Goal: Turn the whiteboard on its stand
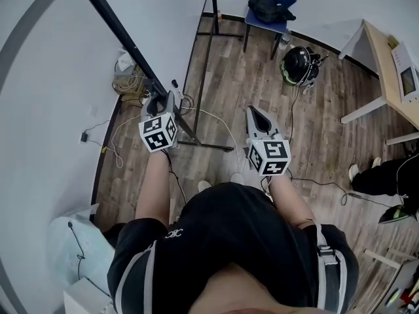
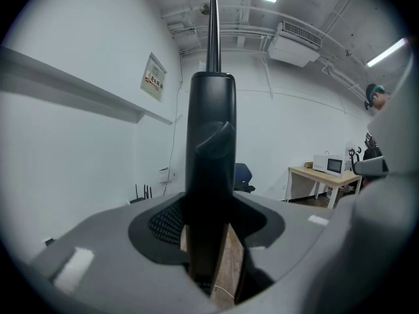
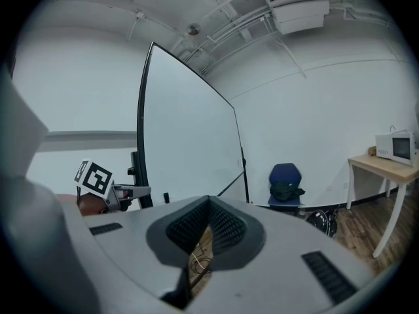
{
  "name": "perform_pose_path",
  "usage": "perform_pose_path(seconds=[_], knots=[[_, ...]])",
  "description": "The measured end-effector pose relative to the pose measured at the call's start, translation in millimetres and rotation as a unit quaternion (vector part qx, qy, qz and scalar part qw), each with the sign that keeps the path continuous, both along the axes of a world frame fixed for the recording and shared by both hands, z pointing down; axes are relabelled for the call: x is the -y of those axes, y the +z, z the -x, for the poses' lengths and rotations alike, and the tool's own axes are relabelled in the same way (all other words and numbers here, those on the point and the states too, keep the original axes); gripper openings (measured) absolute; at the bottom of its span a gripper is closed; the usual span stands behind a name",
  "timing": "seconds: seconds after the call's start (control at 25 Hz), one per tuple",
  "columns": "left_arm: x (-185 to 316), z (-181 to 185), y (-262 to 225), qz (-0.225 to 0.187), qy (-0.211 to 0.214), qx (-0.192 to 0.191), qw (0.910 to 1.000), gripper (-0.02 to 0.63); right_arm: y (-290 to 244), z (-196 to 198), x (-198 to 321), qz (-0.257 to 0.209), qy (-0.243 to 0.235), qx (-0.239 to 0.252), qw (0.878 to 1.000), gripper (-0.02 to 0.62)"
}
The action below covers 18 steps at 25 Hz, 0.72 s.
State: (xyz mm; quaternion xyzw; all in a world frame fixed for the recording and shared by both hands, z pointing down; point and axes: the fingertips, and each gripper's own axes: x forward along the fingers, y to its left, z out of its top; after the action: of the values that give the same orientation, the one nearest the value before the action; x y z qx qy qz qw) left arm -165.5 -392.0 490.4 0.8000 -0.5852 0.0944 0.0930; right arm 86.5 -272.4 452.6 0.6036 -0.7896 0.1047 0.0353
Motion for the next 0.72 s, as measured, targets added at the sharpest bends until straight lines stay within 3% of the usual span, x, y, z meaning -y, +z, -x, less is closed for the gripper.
perform_pose_path(seconds=[0.72], knots=[[-75,9,0,-0.002,0.034,0.007,0.9994,0.199,-3,92,20,-0.001,-0.131,0.017,0.991,0.005]])
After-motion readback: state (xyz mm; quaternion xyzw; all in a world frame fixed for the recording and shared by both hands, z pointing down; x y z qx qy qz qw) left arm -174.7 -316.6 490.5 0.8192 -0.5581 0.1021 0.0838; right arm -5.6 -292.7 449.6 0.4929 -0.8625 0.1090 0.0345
